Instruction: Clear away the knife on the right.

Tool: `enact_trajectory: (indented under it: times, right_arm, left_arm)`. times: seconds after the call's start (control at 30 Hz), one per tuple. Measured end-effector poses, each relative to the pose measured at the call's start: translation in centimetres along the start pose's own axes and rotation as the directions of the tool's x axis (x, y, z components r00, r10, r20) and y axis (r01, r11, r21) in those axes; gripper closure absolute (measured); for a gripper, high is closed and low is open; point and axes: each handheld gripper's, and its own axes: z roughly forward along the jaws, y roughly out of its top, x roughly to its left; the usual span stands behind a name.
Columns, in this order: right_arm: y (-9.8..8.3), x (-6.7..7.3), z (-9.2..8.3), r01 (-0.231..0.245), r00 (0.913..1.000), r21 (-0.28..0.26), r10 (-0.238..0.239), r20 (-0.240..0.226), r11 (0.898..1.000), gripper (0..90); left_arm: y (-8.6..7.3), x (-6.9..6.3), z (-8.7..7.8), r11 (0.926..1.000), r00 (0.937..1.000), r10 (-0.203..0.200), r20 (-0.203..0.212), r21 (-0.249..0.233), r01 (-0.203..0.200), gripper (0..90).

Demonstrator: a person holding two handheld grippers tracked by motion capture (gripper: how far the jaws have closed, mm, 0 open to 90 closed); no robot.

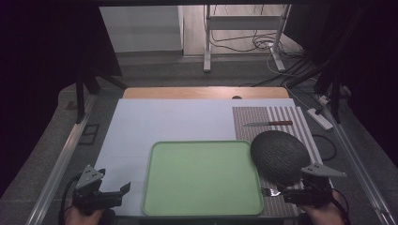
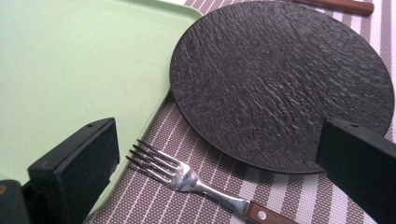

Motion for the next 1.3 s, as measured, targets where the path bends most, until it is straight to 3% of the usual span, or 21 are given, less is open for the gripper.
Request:
enact_trajectory:
  times: [0.37, 0.93, 1.3]
  right_arm:
    - [0.1, -0.3, 0.2, -0.025, 0.9990, 0.014, 0.025, -0.036, 1.000, 0.0]
    - [0.2, -0.2, 0.3, -0.006, 0.9989, 0.020, 0.007, -0.047, 1.000, 0.0]
    - [1.2, -0.4, 0.3, 0.001, 0.9981, -0.022, -0.002, -0.062, 1.000, 0.0]
  left_arm:
    - [0.0, -0.1, 0.1, 0.9998, 0.9999, 0.016, 0.002, 0.012, -0.016, 0.7]
    - [0.0, 0.0, 0.0, 0.9999, 1.0000, 0.002, 0.002, 0.014, -0.002, 0.6]
    - [0.0, 0.1, 0.0, 0.9999, 1.0000, -0.001, 0.006, 0.014, 0.001, 0.4]
